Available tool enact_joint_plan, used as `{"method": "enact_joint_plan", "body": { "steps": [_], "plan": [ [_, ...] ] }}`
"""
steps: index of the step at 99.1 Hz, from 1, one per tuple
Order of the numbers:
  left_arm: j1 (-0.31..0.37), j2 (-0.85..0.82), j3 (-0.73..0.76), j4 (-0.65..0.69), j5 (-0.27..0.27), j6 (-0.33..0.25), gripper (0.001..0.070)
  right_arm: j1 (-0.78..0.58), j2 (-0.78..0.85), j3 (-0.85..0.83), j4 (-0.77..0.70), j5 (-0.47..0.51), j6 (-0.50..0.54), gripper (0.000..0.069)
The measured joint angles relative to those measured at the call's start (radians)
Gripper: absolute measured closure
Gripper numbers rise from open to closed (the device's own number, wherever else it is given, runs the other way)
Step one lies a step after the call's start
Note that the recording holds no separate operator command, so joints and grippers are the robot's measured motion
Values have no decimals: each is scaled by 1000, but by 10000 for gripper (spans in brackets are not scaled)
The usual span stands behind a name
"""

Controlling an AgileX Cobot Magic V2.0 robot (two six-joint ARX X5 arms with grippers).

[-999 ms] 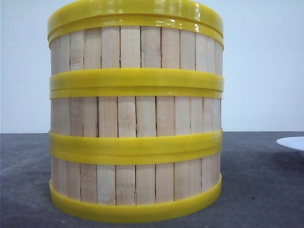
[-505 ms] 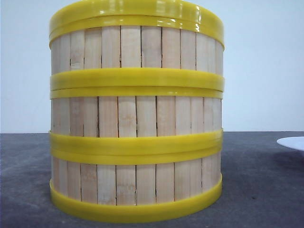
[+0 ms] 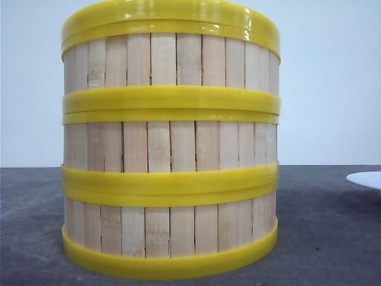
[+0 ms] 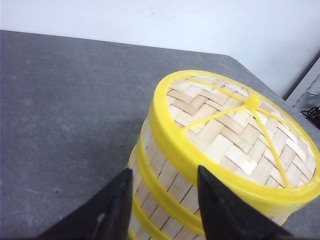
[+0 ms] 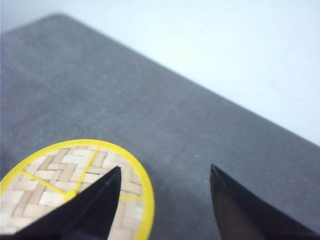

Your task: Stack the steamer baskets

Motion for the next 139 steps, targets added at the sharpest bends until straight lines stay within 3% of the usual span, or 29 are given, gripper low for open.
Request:
{"method": "enact_joint_plan", "body": {
  "steps": [19, 58, 69, 75, 81, 87, 139],
  "plan": [
    [0, 0, 0, 0, 0, 0, 475, 0, -161, -117, -11, 56, 10, 347],
    [0, 0, 0, 0, -3, 0, 475, 0, -471, -653, 178, 87, 149, 347],
    [0, 0, 0, 0, -3, 1, 478, 0, -478, -668, 182, 87, 163, 374],
    [0, 0, 0, 0, -3, 6, 517, 0, -478, -668, 183, 87, 166, 488],
    [0, 0, 0, 0, -3, 11, 617, 0, -478, -668, 178, 87, 166, 610],
    [0, 0, 0, 0, -3, 15, 666, 0, -478, -668, 177, 87, 166, 653],
    [0, 0, 0, 0, -3, 20, 685, 0, -478, -668, 177, 95, 166, 681]
  ]
}}
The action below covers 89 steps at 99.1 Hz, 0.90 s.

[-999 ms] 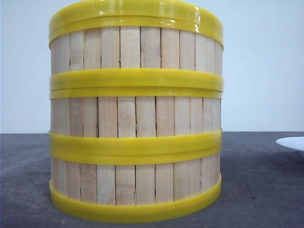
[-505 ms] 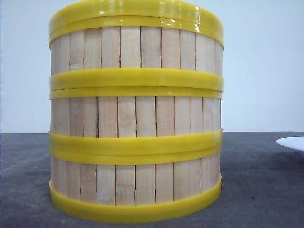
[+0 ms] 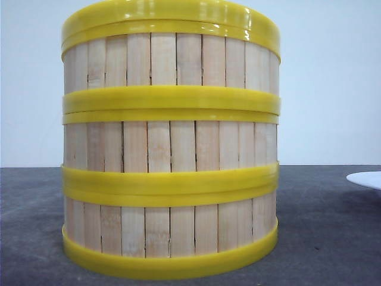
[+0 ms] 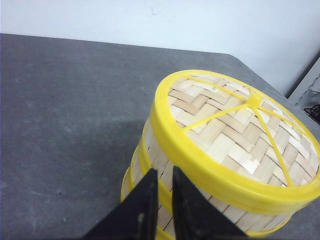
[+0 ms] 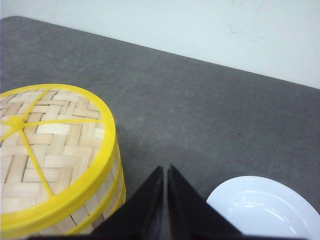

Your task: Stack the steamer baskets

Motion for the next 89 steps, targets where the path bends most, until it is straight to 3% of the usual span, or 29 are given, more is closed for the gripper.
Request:
{"method": "enact_joint_plan", "body": {
  "steps": [42, 54, 65, 79, 89],
  "plan": [
    [0, 0, 0, 0, -1, 1, 685, 0, 0, 0, 0, 0, 0, 681],
    [14, -6, 0, 0, -29, 48, 685, 0, 0, 0, 0, 0, 0, 681],
    [66, -9, -3, 21, -61, 96, 685, 0, 0, 0, 0, 0, 0, 681],
    [182, -31, -91, 94, -152, 116, 685, 0, 0, 0, 0, 0, 0, 681],
    [275, -51, -184, 150, -163, 120, 685, 0, 0, 0, 0, 0, 0, 681]
  ]
}}
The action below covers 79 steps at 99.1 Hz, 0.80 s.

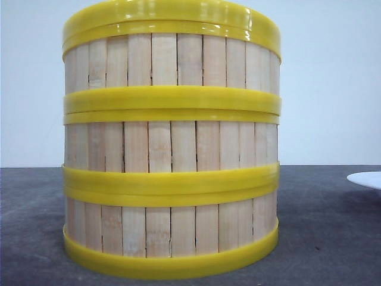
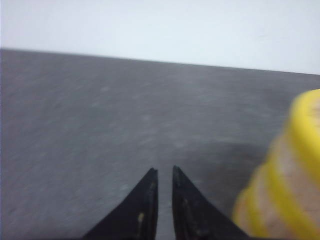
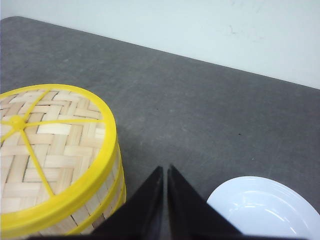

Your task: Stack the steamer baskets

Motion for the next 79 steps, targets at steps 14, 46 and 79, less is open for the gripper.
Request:
{"method": "enact_joint_plan", "body": {
  "steps": [14, 46, 79],
  "plan": [
    [109, -57, -122, 71, -12, 21, 685, 0, 0, 0, 0, 0, 0, 681],
    [191, -187, -343, 162, -29, 85, 685, 0, 0, 0, 0, 0, 0, 681],
    [216, -266, -431, 193, -50, 101, 685, 0, 0, 0, 0, 0, 0, 681]
  ]
}}
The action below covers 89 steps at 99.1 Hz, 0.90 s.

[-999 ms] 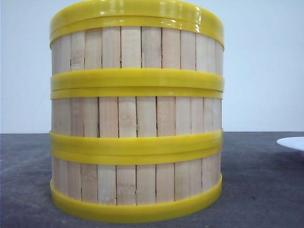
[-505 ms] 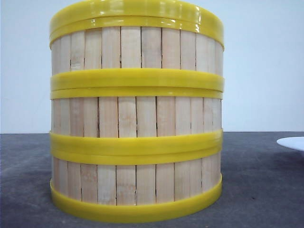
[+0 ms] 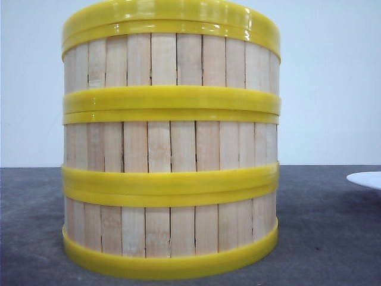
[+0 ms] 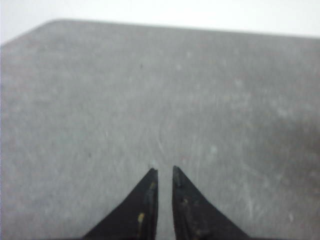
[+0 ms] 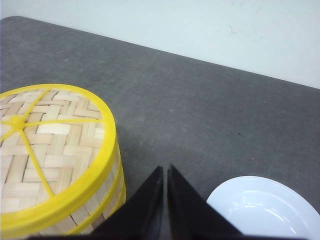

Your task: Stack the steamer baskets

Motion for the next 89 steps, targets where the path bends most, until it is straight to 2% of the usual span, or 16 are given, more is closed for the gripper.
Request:
{"method": "enact_joint_plan", "body": {
  "steps": [29, 89],
  "plan": [
    [0, 1, 0, 2, 0, 22, 685, 0, 0, 0, 0, 0, 0, 681],
    [0, 1, 0, 3, 0, 23, 685, 0, 0, 0, 1, 0, 0, 681]
  ]
}}
